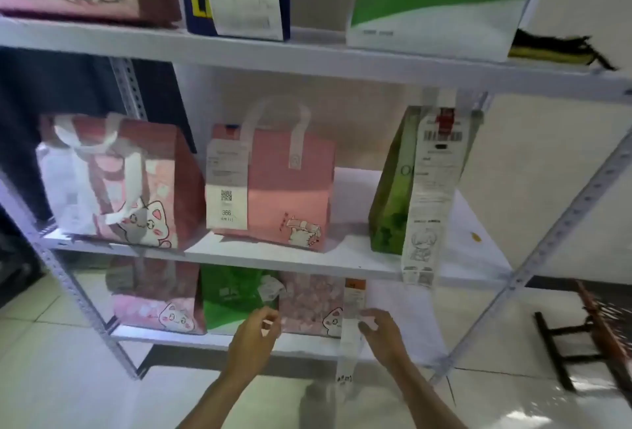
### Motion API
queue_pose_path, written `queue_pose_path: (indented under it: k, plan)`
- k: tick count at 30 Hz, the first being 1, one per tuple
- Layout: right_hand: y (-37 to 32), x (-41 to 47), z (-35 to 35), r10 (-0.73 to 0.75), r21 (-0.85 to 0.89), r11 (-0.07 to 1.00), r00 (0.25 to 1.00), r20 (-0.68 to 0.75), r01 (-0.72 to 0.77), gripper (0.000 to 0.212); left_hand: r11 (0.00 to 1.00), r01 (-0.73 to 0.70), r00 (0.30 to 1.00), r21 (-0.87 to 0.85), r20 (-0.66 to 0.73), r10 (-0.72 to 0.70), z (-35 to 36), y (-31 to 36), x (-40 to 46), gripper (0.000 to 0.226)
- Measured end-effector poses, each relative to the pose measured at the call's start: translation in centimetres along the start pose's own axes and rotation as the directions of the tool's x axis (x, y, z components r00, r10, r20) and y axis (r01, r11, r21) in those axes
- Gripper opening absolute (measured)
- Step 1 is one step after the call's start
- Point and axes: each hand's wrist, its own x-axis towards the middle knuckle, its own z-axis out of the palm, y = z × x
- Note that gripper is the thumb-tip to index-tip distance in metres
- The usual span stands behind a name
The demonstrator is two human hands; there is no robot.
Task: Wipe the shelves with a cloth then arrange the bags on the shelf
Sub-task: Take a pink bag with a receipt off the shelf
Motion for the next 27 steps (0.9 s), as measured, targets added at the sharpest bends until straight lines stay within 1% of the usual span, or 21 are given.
queue_pose_path:
  k: [1,3,5,7,8,10,12,16,20,25,27]
  plan:
    - [0.6,1.2,0.9,-0.038,0.061,0.997,0.999,-0.017,0.039,0.016,1.000,-0.018,1.000,-0.022,-0.019,0.018,0.7,-1.0,0.3,0.010]
    - [1.3,3.2,2.5,-0.117,0.158,0.980,0.993,-0.025,0.119,0.015,0.998,-0.036,0.999,-0.054,-0.039,0.034,1.9,-2.9,1.0,0.013]
    - [2.4,5.2,4.0,-0.149,0.190,0.969,0.986,-0.074,0.160,0.013,0.992,-0.054,0.997,-0.111,-0.065,0.047,2.9,-4.7,1.7,0.013]
    - [4.3,6.1,5.3,-0.145,0.187,0.966,0.973,-0.179,0.178,0.015,0.989,-0.090,0.993,-0.119,-0.092,0.079,3.7,-6.3,1.9,0.013]
    - [5.1,6.4,5.6,-0.110,0.190,0.969,0.966,-0.233,0.156,0.017,0.988,-0.099,0.992,-0.117,-0.096,0.088,3.8,-6.7,2.0,0.013]
    - [5.2,6.4,5.7,-0.053,0.215,0.968,0.938,-0.341,0.132,0.013,0.985,-0.123,0.987,-0.123,-0.115,0.109,3.9,-7.4,2.4,0.013]
    - [4.8,5.9,5.0,-0.018,0.244,0.962,0.916,-0.401,0.126,0.018,0.982,-0.147,0.984,-0.118,-0.118,0.133,4.0,-7.3,2.6,0.016]
    - [4.0,3.6,2.4,0.006,0.261,0.958,0.899,-0.438,0.120,0.026,0.983,-0.132,0.989,-0.131,-0.080,0.122,3.8,-5.4,2.0,0.021]
    - [1.6,-1.0,-1.5,0.007,0.248,0.962,0.900,-0.435,0.113,0.024,0.991,-0.033,0.999,-0.128,-0.018,0.031,3.1,-1.3,0.0,0.023]
    - [0.0,-7.0,-4.6,0.087,0.172,0.985,0.933,-0.350,-0.028,0.042,0.988,0.060,0.997,-0.144,0.057,-0.052,0.6,4.0,-4.7,0.024]
    - [-1.6,-10.0,-6.2,0.121,0.154,0.985,0.939,-0.322,-0.074,0.041,0.989,0.090,0.990,-0.120,0.117,-0.076,-1.2,6.0,-6.7,0.025]
